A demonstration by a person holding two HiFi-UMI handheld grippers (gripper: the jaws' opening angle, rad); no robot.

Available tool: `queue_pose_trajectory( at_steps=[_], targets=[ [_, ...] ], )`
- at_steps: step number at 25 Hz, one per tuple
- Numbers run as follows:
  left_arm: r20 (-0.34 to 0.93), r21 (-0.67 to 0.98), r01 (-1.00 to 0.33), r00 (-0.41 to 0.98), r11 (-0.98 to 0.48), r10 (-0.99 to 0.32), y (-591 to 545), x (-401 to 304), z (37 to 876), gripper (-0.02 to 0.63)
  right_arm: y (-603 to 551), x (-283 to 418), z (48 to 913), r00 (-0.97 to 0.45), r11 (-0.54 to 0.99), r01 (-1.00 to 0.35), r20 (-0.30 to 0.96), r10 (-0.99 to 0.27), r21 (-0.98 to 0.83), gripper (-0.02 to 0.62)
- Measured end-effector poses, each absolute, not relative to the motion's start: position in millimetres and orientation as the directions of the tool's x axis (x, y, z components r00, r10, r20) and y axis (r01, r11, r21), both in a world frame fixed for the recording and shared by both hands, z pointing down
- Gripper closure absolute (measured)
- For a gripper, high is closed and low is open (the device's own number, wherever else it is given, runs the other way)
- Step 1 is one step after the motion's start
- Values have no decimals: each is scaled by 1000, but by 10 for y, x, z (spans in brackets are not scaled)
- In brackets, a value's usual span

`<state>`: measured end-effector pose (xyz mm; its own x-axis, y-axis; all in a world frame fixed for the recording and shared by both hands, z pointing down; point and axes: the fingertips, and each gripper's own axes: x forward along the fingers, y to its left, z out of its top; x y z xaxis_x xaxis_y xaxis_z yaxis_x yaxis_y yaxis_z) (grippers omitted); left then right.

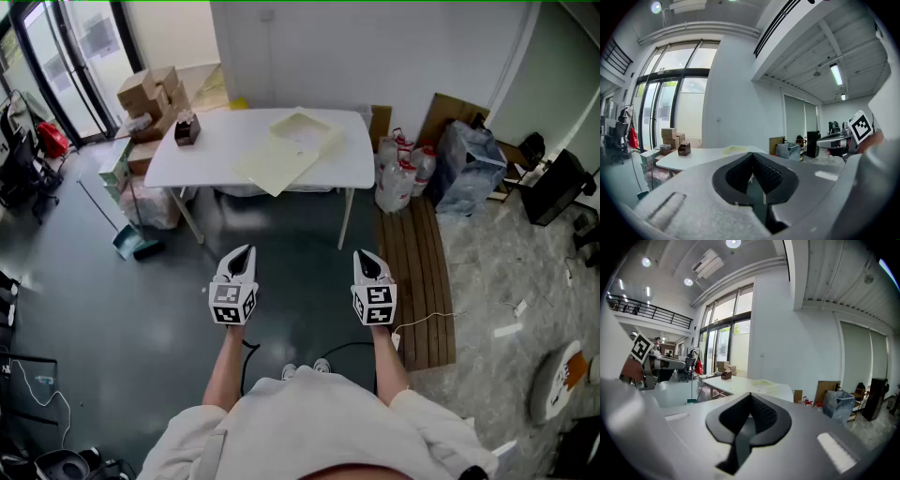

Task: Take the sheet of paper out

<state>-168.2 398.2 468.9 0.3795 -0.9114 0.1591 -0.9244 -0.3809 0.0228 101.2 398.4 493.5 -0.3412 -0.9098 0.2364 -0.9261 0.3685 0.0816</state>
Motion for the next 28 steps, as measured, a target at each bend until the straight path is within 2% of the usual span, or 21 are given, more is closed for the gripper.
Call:
queue_pose_trajectory(
  at_steps=[17,28],
  targets=[
    [148,10,-923,382,-385,-912,3772,-1075,4642,604,3788,1555,4907,-353,371,-927,199,-914,57,594],
    [184,38,-930,366,-365,-912,3672,-799,4886,604,3650,1676,5111,-394,424,-902,249,-885,79,594]
  ],
)
